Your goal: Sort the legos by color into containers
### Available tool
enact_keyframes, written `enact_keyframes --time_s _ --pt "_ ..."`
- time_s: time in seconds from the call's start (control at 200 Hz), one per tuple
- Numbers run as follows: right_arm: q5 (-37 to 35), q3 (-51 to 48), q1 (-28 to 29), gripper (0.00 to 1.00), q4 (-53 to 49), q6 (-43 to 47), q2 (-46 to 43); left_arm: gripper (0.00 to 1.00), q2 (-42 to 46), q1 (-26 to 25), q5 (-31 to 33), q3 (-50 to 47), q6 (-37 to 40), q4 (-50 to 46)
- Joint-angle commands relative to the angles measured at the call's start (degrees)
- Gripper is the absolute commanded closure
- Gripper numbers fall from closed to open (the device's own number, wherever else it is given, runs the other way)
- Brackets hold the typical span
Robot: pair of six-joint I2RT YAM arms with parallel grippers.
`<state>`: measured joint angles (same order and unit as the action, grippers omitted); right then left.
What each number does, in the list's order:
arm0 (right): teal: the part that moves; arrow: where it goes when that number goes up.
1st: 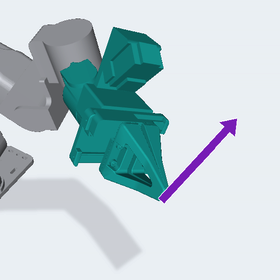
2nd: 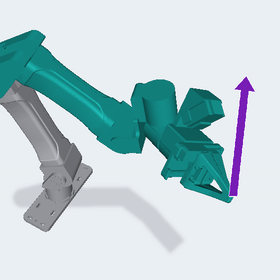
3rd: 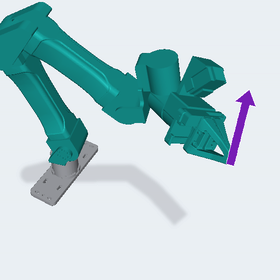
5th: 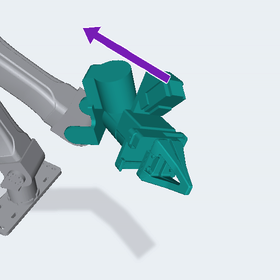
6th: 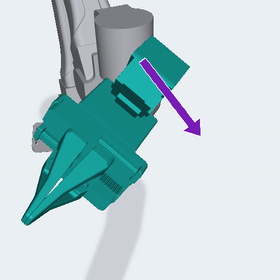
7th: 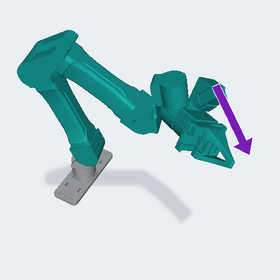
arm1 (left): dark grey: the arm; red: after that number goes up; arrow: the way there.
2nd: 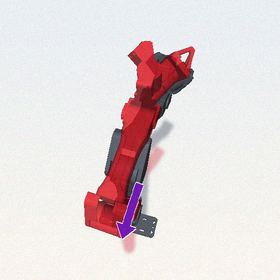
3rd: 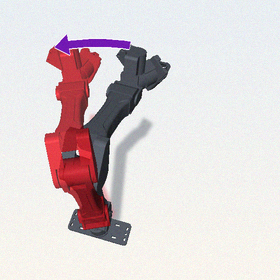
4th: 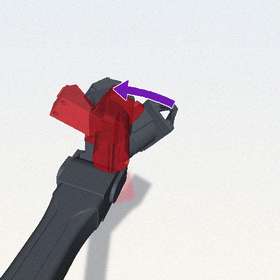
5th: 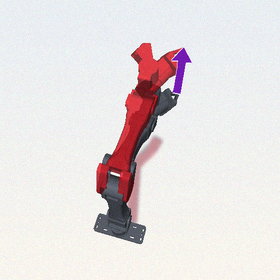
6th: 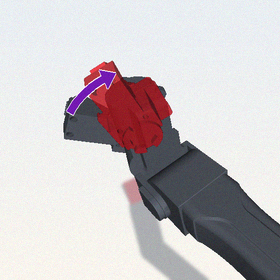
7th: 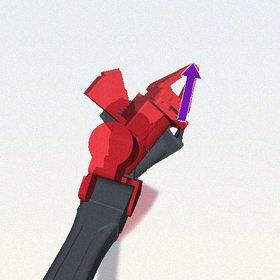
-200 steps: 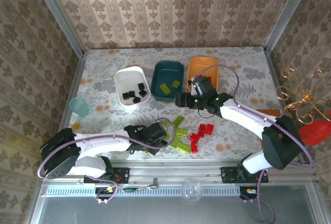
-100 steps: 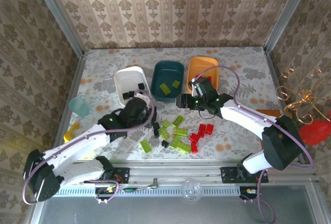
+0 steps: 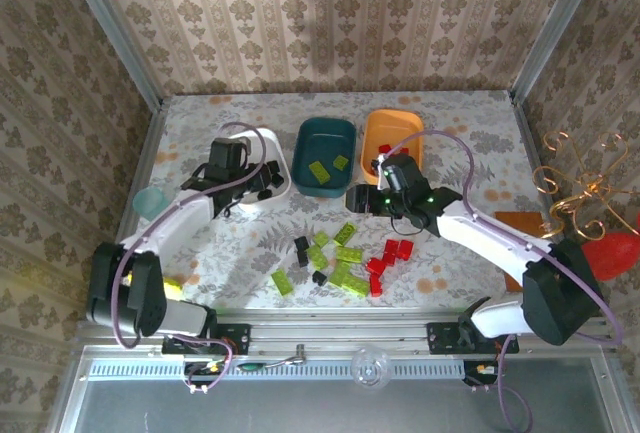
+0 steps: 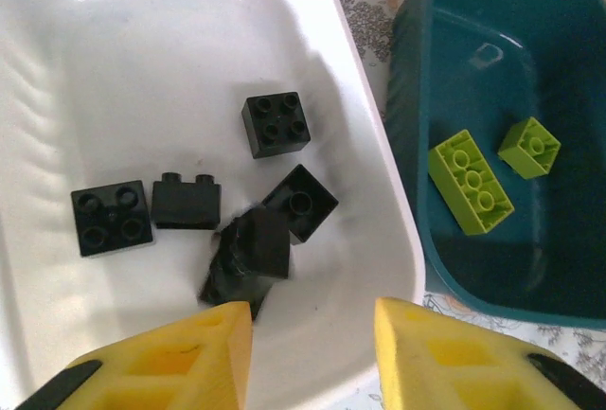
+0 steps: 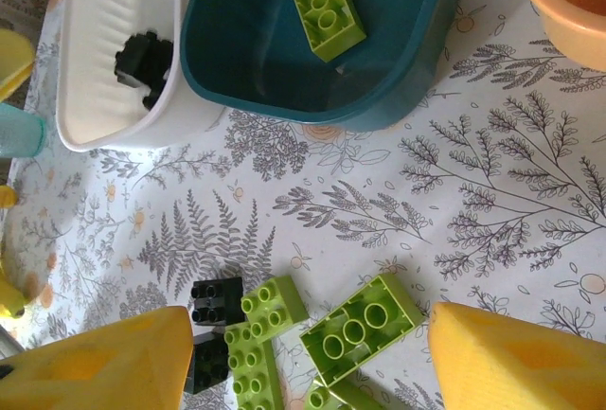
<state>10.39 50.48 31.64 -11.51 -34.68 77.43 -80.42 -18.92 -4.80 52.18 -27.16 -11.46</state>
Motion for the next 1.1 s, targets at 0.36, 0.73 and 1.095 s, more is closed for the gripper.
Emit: enact_keyframes --time_s 0.36,0.73,1.095 --pt "1.2 1.6 7.4 0.30 -3.8 6.1 1.2 0.26 13.2 -2.9 -2.2 -5.5 -3.5 3.0" --pt "-5.0 11.0 23.1 0.32 -8.5 10.2 15.3 0.12 43.6 -12.5 6.0 -22.9 -11.3 -5.7" --pt "-16.6 11.4 34.2 0.44 -18.4 17.3 20.9 0.00 59.9 -12.8 8.3 -28.4 -15.0 -19.9"
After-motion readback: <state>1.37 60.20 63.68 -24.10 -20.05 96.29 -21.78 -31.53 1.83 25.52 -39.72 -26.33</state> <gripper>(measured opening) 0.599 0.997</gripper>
